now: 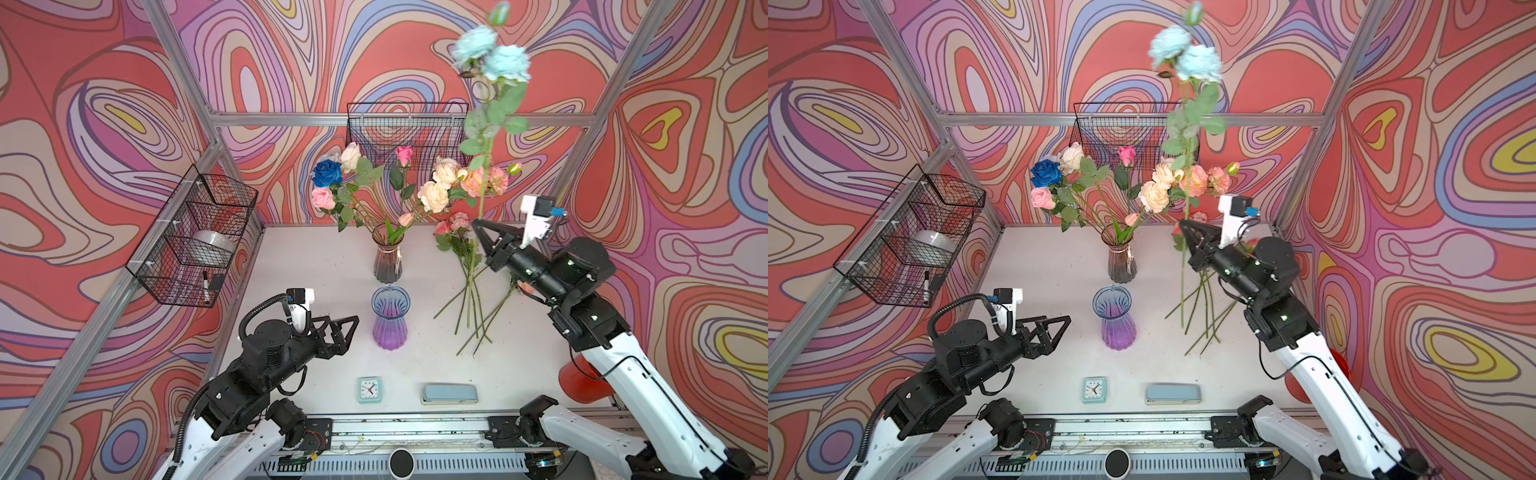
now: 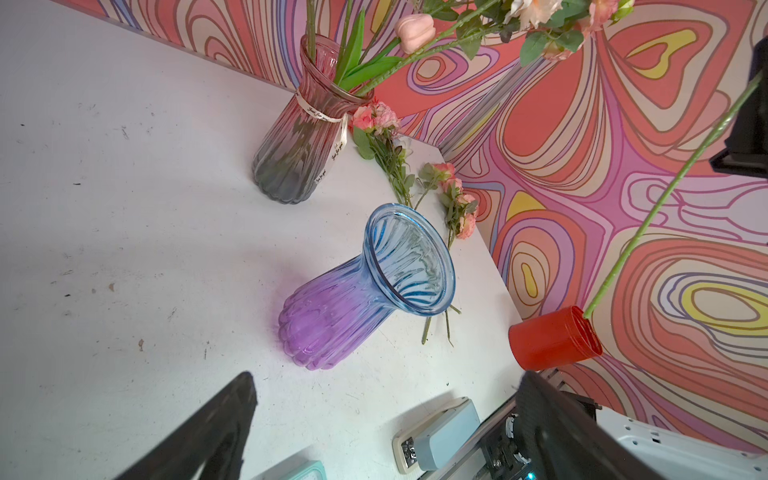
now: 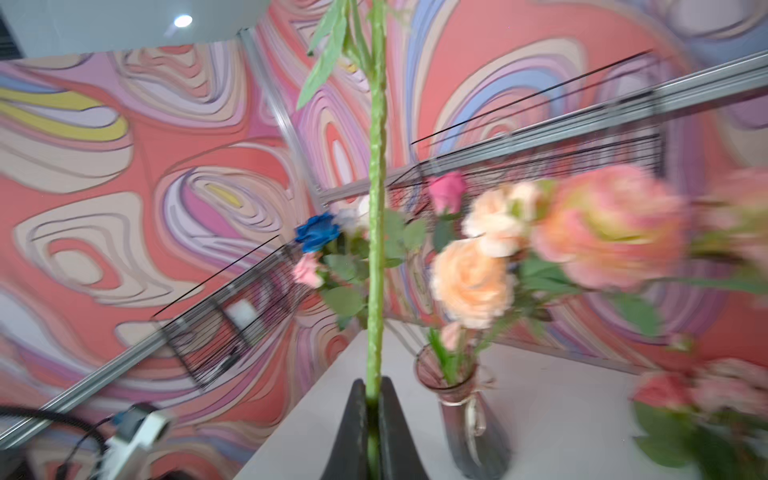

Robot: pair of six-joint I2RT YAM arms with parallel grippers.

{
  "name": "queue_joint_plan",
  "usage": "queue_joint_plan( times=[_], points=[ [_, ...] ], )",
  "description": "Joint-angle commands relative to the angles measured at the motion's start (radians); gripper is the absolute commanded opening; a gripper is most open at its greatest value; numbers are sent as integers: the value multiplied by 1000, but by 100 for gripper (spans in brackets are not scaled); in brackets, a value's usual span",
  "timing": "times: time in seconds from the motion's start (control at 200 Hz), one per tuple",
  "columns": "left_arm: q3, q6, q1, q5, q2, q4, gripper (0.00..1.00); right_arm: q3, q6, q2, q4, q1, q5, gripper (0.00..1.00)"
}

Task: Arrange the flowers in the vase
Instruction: 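Carry the pale blue roses over the blue-purple vase and lower stems in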

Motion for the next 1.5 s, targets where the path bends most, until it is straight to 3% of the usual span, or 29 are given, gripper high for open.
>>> queue_joint_plan(
  times=[0.0, 0.165, 0.275, 0.431, 0.691, 0.936, 1.081, 1.206, 1.362, 1.497],
  points=[
    [33, -5, -8, -24, -6, -2, 100, 25, -117, 61, 52, 168, 61, 0],
    [29, -10, -8, -31, -19, -12, 100, -61, -196, 134, 357, 368, 255, 0],
    [30, -13, -8, -30, -18, -17, 100, -60, -271, 213, 515, 432, 335, 0],
    [35, -13, -8, -31, -18, -19, 100, -28, -346, 318, 665, 440, 419, 0],
    [29, -16, -8, -31, -16, -13, 100, 71, -407, 454, 710, 440, 468, 0],
    [26, -17, -8, -19, -14, -11, 100, -104, -363, 497, 853, 440, 519, 0],
    [24, -16, -8, -17, -14, -11, 100, -184, -316, 490, 850, 439, 514, 0],
    [19, -16, -8, -15, -11, -3, 100, -224, -259, 455, 781, 440, 500, 14],
    [19, -13, -7, -11, 2, 9, 100, -249, -192, 388, 655, 443, 476, 41],
    [19, -12, -8, -6, 15, 16, 100, -295, -121, 297, 566, 448, 473, 48]
  ],
)
